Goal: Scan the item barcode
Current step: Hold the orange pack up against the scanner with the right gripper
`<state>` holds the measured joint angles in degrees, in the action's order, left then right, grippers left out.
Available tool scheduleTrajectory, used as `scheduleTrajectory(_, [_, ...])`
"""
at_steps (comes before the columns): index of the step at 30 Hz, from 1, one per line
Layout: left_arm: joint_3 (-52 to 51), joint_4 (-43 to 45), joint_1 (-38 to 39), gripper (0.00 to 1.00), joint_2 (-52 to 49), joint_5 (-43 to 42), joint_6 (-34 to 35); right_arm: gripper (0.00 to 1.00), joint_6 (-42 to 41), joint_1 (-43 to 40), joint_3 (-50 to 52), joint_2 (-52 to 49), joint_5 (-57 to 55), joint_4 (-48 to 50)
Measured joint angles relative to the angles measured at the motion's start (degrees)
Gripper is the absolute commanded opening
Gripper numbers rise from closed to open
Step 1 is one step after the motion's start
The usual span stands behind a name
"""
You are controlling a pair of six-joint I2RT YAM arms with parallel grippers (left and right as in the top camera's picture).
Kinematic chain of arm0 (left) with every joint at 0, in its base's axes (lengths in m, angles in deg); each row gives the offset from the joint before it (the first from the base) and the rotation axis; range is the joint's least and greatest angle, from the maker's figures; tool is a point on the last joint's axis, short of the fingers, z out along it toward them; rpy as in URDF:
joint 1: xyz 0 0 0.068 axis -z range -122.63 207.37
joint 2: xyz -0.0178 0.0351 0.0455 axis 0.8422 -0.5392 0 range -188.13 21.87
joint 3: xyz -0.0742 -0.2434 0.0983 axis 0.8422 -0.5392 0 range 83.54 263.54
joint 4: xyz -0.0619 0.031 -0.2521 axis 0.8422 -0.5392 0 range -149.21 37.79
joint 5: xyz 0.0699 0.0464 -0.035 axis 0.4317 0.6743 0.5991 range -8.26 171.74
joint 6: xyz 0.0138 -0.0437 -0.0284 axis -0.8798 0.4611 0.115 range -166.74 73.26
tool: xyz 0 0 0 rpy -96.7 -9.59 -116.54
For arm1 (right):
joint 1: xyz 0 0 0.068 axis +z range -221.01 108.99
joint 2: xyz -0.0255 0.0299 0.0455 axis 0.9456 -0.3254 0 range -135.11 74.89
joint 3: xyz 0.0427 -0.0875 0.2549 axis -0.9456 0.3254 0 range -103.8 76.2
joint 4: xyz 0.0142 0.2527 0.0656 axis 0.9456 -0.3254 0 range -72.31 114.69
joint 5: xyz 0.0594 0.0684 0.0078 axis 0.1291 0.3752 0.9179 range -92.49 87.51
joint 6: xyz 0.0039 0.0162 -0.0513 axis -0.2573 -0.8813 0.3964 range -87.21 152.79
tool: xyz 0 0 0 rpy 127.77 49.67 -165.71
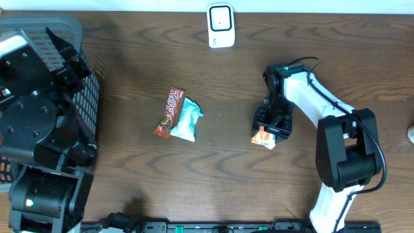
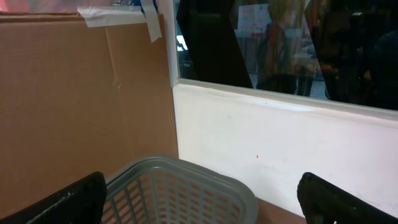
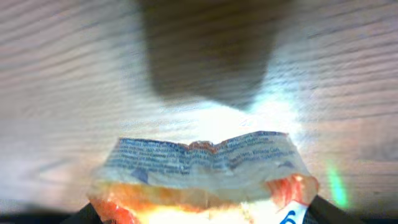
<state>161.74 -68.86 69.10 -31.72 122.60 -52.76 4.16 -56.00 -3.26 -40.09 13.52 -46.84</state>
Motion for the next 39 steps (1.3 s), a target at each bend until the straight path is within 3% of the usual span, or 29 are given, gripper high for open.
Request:
scheduleTrajectory(12, [0.0, -0.02, 0.0, 0.98, 0.0, 0.0, 0.0, 0.58, 3.91, 0.0, -2.62, -0.02, 5.64, -5.81])
scheduleTrajectory(28, [0.0, -0.02, 0.0, 0.98, 0.0, 0.0, 0.02, 0.56, 5.05, 0.0, -7.85, -0.15, 6.29, -0.33])
scheduleTrajectory(34, [0.0, -0.02, 0.0, 0.98, 0.0, 0.0, 0.02, 0.57, 6.86, 0.0, -15.08, -0.15, 6.27, 9.4])
scheduleTrajectory(39, [0.0, -0.35, 0.0, 0.98, 0.0, 0.0, 0.0, 0.6, 8.37, 0.0, -17.49, -0.15, 6.27, 23.8])
